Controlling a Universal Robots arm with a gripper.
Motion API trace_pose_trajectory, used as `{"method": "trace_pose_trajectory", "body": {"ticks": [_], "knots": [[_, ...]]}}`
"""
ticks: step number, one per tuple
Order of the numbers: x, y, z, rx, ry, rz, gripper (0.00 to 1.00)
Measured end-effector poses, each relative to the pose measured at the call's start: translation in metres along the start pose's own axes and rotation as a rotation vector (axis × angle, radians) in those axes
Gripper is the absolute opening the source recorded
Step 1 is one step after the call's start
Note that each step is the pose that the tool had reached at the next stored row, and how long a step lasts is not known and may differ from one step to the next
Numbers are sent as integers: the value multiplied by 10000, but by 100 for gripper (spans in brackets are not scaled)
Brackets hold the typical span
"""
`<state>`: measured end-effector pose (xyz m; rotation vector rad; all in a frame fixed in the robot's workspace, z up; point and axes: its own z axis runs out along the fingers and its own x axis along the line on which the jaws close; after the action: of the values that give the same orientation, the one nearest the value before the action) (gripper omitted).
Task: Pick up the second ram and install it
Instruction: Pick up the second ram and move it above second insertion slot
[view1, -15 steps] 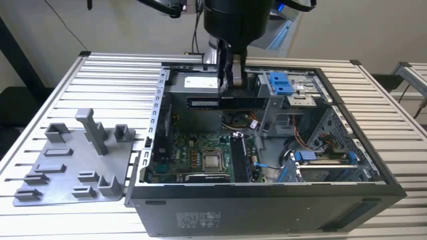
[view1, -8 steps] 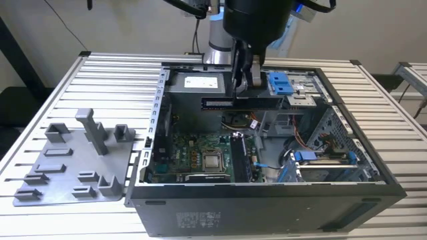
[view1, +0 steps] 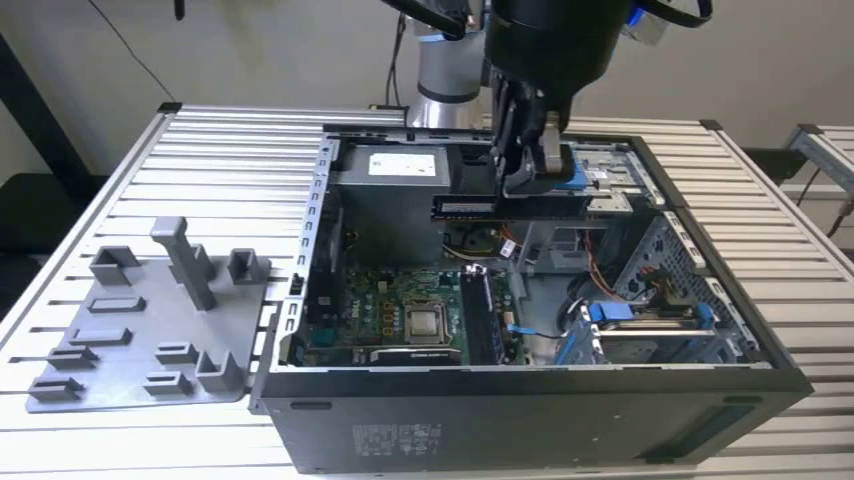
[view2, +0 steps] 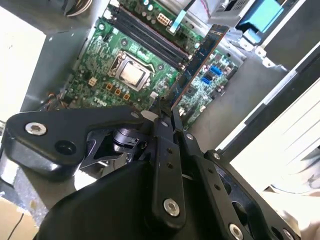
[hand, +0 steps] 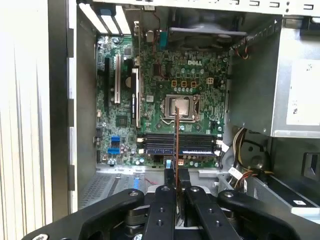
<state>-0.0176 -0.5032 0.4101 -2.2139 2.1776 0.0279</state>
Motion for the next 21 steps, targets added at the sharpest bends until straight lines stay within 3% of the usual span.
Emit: {"method": "trace_pose_trajectory", "body": {"ticks": [6, 12, 17, 21], "knots": [[2, -123, 1, 1, 2, 20, 14], [-6, -140, 4, 22, 9, 593, 14], [-7, -141, 5, 23, 9, 611, 14], [-89, -143, 9, 24, 7, 610, 14]]}}
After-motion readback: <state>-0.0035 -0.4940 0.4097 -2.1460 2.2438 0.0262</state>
